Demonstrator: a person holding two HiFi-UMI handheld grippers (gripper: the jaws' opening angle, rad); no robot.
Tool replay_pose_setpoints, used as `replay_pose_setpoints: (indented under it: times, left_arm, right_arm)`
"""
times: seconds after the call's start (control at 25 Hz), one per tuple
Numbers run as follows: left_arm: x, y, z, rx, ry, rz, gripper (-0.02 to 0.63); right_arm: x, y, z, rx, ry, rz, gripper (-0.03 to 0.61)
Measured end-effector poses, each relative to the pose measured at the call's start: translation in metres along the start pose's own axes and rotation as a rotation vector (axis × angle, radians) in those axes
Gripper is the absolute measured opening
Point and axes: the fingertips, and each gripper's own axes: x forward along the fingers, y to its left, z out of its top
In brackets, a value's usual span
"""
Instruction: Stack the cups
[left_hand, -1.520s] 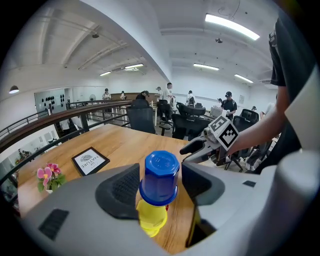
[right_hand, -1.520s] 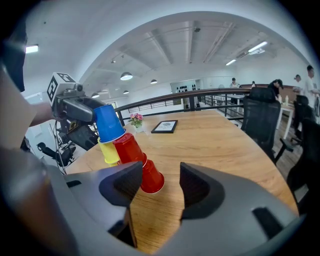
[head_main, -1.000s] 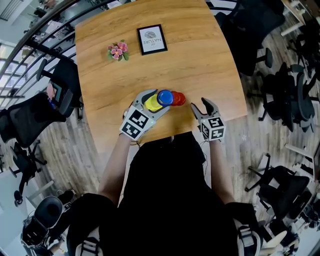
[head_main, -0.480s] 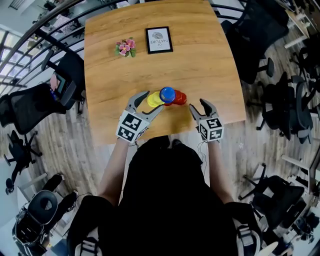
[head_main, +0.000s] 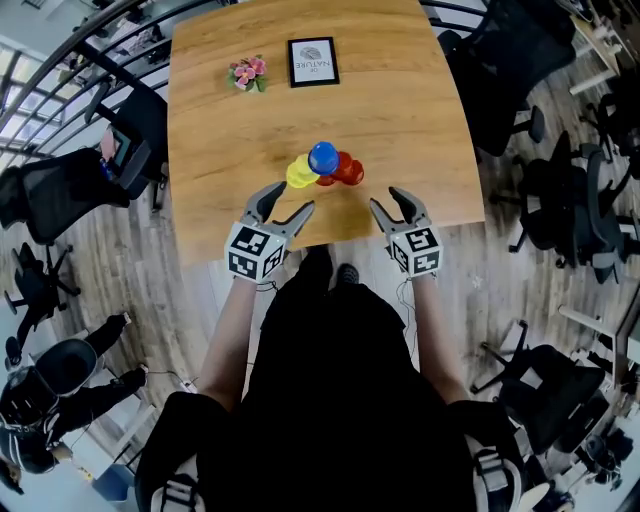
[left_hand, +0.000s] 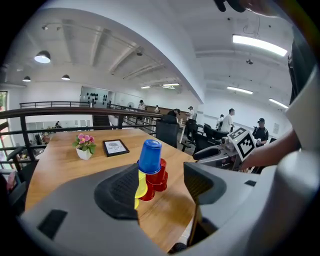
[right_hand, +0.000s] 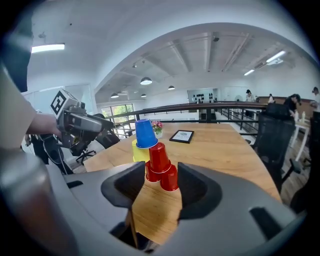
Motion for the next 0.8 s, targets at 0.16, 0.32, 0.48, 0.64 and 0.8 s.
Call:
replay_pose_setpoints:
  times: [0.16,0.32,0.48,0.64,0.8]
  left_arm:
    - [-0.012,-0.016,-0.006,-0.009,-0.023,0.012,0.302]
    - [-0.027,-0.019,-0.015,0.021,-0.043,0.069,0.266]
    - [-0.047,-0.019,-0.013,0.025,-0.103,0.126,0.131]
    - [-0.061,-0.025,-0.015,0.008,-0.135,0.123,0.035]
    - [-0.069,-0.034,-0.021,0.013,-0.127,0.139,0.026]
  right_arm:
    - [-0.014,0.006,-0.005,-0.024,0.001,0.005,0.212]
    - [-0.024,0.017,-0.01,-0.049,0.004,0.013,0.175]
    - [-0.033,0.024,-0.006,-0.083,-0.02,-0.001,0.071]
    - [-0.04,0.031,-0.005,-0.135,-0.023,-0.023,0.006]
    - [-0.047,0.043,-0.004,-0.177,-0.028,0.02,0.006]
